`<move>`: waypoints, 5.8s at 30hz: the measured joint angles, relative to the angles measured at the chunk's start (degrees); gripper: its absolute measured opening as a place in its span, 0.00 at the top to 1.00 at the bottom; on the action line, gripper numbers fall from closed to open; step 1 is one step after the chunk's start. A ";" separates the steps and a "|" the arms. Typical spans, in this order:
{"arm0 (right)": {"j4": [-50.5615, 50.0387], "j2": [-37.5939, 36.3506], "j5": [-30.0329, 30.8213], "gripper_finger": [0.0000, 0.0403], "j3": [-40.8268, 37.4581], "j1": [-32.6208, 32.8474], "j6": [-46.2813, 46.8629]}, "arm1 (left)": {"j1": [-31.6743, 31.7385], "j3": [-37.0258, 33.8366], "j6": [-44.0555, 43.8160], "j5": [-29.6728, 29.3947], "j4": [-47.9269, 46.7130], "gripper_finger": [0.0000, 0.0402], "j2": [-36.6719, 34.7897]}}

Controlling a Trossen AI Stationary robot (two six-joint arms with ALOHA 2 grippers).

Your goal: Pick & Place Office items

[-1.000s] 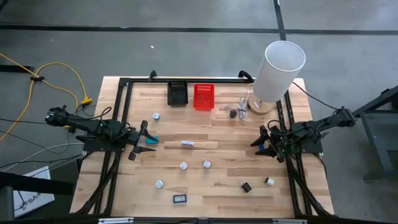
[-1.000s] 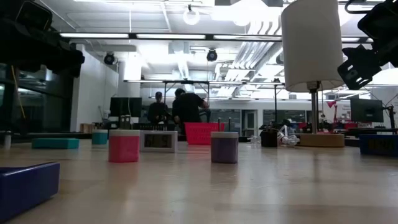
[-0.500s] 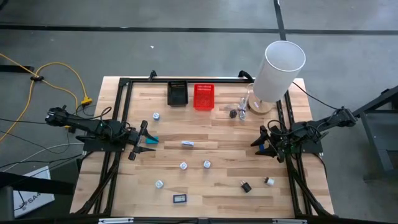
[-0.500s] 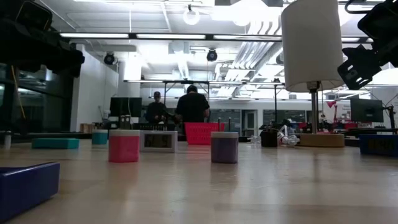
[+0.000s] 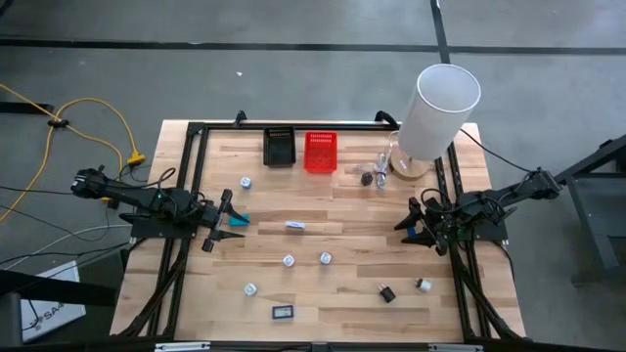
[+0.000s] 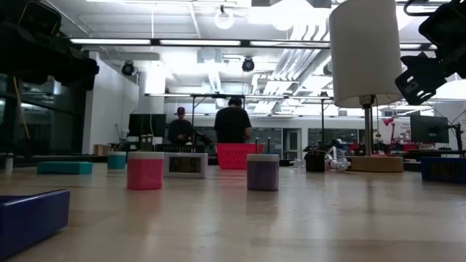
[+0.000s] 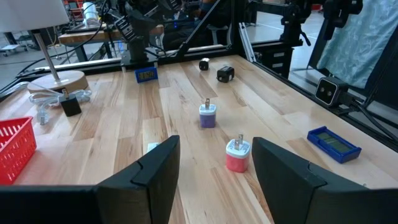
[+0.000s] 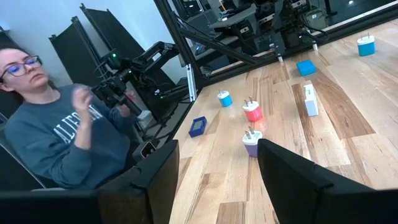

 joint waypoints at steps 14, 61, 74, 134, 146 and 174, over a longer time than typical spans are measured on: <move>0.00 0.00 0.00 0.49 0.00 0.00 0.02 | 0.00 0.00 0.00 0.00 0.19 0.52 -0.02; -0.01 0.01 0.00 0.49 0.00 0.00 0.00 | -4.35 29.69 -22.76 -21.76 -28.74 0.52 31.05; -0.01 -0.01 -0.01 0.49 0.00 0.00 0.01 | -4.71 34.75 -36.55 -14.01 -39.78 0.52 44.39; -0.01 0.01 0.00 0.49 0.00 -0.01 0.00 | 15.02 30.88 -22.84 -2.04 -35.52 0.52 56.84; 0.00 -0.01 0.00 0.49 0.00 -0.02 0.00 | 14.05 34.95 -20.41 -2.17 -37.39 0.52 57.22; 0.00 0.01 0.00 0.49 0.00 0.00 0.00 | 14.08 45.64 -18.88 -3.41 -52.86 0.52 69.64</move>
